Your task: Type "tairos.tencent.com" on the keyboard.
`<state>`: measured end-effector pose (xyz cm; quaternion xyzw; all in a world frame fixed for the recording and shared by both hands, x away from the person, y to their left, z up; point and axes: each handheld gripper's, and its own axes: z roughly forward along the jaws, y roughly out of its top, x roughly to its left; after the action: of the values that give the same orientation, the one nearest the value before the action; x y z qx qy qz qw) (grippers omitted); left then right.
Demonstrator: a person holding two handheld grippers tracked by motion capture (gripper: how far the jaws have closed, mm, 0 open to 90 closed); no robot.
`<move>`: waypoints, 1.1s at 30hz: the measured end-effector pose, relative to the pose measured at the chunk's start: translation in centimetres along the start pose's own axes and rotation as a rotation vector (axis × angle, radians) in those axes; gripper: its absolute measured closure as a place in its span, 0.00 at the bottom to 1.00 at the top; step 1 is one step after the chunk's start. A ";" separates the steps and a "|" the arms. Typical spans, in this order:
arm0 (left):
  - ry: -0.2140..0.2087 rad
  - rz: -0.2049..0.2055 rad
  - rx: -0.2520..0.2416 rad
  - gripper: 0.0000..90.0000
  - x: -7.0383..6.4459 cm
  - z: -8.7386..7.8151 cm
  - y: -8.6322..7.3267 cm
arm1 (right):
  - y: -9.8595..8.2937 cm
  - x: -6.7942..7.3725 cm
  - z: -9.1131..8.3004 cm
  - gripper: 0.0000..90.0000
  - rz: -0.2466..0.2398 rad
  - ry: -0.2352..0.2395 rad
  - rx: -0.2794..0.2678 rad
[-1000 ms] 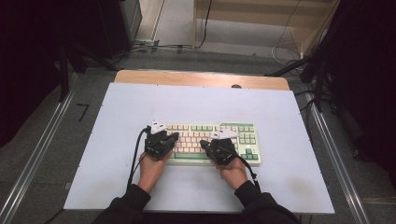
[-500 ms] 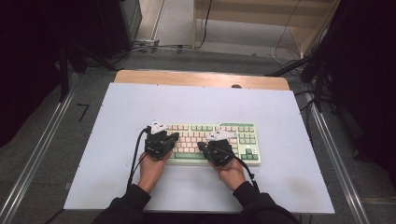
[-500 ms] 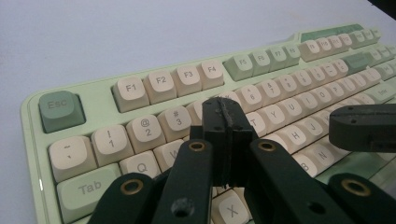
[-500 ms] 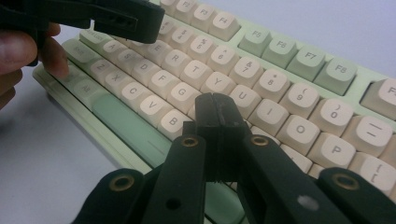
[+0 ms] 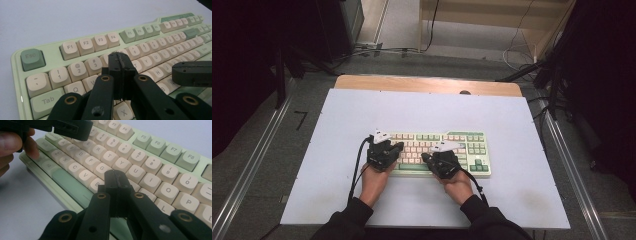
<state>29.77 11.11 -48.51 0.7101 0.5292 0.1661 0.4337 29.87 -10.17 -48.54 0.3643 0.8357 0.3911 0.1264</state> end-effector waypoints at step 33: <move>-0.025 -0.005 -0.002 1.00 -0.4 0.0 0.1 | 0.2 -0.5 -0.9 0.97 0.019 -0.005 -0.028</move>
<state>29.70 10.75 -48.40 0.7103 0.5255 0.1567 0.4414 29.90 -10.95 -47.90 0.3712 0.8263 0.4031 0.1301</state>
